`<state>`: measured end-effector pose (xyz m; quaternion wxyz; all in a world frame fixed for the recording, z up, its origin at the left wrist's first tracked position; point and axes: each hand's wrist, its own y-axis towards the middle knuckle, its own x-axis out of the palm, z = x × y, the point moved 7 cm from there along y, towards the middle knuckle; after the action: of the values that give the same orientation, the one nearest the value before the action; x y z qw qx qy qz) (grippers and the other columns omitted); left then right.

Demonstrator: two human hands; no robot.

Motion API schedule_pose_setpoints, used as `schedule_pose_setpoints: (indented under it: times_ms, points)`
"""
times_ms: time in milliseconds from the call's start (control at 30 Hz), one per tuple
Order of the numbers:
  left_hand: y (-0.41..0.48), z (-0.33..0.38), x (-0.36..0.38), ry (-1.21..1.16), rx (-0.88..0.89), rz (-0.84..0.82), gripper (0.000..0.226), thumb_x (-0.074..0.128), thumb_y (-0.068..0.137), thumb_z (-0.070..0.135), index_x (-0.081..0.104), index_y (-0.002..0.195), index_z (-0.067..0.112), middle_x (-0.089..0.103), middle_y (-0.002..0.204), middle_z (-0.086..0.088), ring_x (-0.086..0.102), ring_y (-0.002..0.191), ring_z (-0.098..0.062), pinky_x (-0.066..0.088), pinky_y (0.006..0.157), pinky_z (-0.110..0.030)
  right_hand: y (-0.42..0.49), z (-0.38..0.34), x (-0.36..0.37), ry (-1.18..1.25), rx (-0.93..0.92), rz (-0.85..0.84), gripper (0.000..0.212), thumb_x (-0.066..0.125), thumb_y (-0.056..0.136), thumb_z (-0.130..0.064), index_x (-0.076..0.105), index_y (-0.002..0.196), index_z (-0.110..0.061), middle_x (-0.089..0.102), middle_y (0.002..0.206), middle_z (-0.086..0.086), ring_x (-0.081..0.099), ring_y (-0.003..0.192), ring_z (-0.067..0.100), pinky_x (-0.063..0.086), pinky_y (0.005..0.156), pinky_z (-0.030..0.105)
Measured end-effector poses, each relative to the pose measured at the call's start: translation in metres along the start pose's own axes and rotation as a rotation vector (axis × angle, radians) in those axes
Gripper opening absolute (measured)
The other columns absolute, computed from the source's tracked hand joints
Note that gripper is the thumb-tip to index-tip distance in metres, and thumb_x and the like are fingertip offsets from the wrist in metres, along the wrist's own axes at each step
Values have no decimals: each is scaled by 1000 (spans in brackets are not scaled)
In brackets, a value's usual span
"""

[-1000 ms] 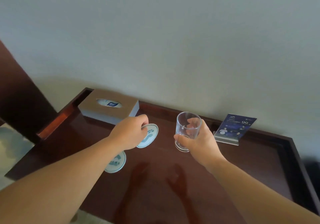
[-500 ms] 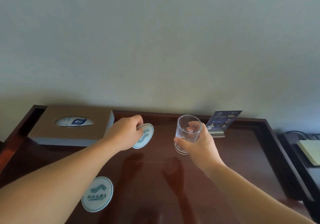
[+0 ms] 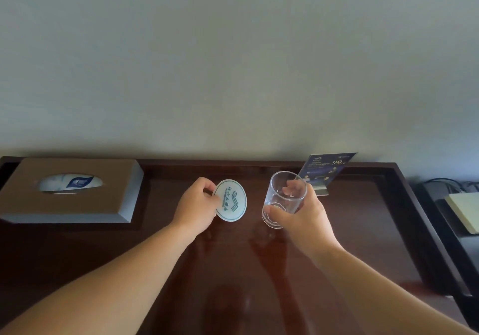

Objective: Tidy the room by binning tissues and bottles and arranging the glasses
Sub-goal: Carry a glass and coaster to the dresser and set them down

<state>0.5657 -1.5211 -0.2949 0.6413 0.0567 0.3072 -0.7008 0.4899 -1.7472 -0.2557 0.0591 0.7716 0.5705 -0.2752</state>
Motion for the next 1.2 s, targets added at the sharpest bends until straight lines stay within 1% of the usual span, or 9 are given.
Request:
schedule_pose_setpoints:
  times_ms: [133, 300, 467, 600, 733, 833, 967, 1100, 1200]
  points:
    - [-1, 0, 23, -179, -122, 32, 18, 42, 85, 1, 56, 93, 10, 66, 80, -13, 57, 56, -19, 45, 49, -29, 8, 7, -6, 0, -5, -13, 62, 83, 69, -36, 47, 120, -39, 58, 113, -22, 59, 105, 6, 49, 90, 31]
    - [9, -8, 38, -277, -211, 51, 14, 44, 89, 3, 55, 94, 10, 67, 87, -16, 62, 58, -20, 49, 48, -29, 15, 12, -10, -9, 1, -27, 61, 82, 69, -37, 47, 119, -39, 59, 113, -22, 59, 104, 6, 49, 89, 31]
    - [16, -16, 58, -486, -343, -3, 13, 43, 92, 0, 52, 98, 6, 67, 93, -24, 69, 69, -29, 58, 62, -37, 19, 15, -12, -18, -2, -39, 62, 82, 70, -37, 47, 121, -39, 58, 112, -22, 58, 103, 4, 49, 87, 29]
    - [11, -15, 78, -693, -491, -53, 14, 40, 94, -4, 50, 100, 2, 66, 92, -27, 69, 81, -36, 58, 71, -41, 21, 19, -11, -33, -6, -54, 63, 82, 69, -38, 47, 122, -39, 59, 115, -22, 59, 105, 3, 48, 83, 24]
    - [12, -22, 85, -581, -550, -72, 12, 46, 95, 9, 55, 98, 2, 66, 85, -22, 68, 68, -32, 58, 57, -35, 24, 23, -10, -48, -1, -64, 65, 82, 67, -41, 47, 122, -40, 59, 115, -21, 60, 105, 4, 51, 90, 34]
    - [15, -27, 81, -447, -550, -81, 13, 52, 91, 11, 60, 95, 1, 67, 74, -15, 66, 56, -24, 50, 41, -24, 25, 22, -10, -58, -5, -64, 63, 82, 68, -40, 46, 119, -42, 58, 112, -23, 59, 104, 3, 51, 89, 32]
    - [18, -27, 84, -436, -572, -97, 12, 54, 91, 8, 61, 96, -1, 68, 68, -13, 61, 43, -17, 45, 37, -19, 28, 21, -10, -53, -3, -65, 62, 82, 70, -38, 46, 120, -40, 57, 112, -24, 58, 104, 2, 48, 87, 27]
    - [24, -27, 91, -525, -588, -67, 21, 54, 93, 7, 58, 112, -2, 72, 76, -16, 67, 52, -20, 49, 40, -22, 32, 22, -9, -53, -3, -57, 63, 83, 69, -37, 48, 122, -37, 58, 110, -24, 58, 103, 2, 48, 86, 26]
    - [22, -24, 96, -547, -614, -91, 18, 54, 93, 5, 58, 109, -3, 72, 82, -18, 69, 59, -23, 51, 42, -25, 34, 24, -9, -46, 5, -57, 62, 83, 69, -37, 49, 120, -38, 58, 108, -24, 59, 102, 2, 48, 86, 26]
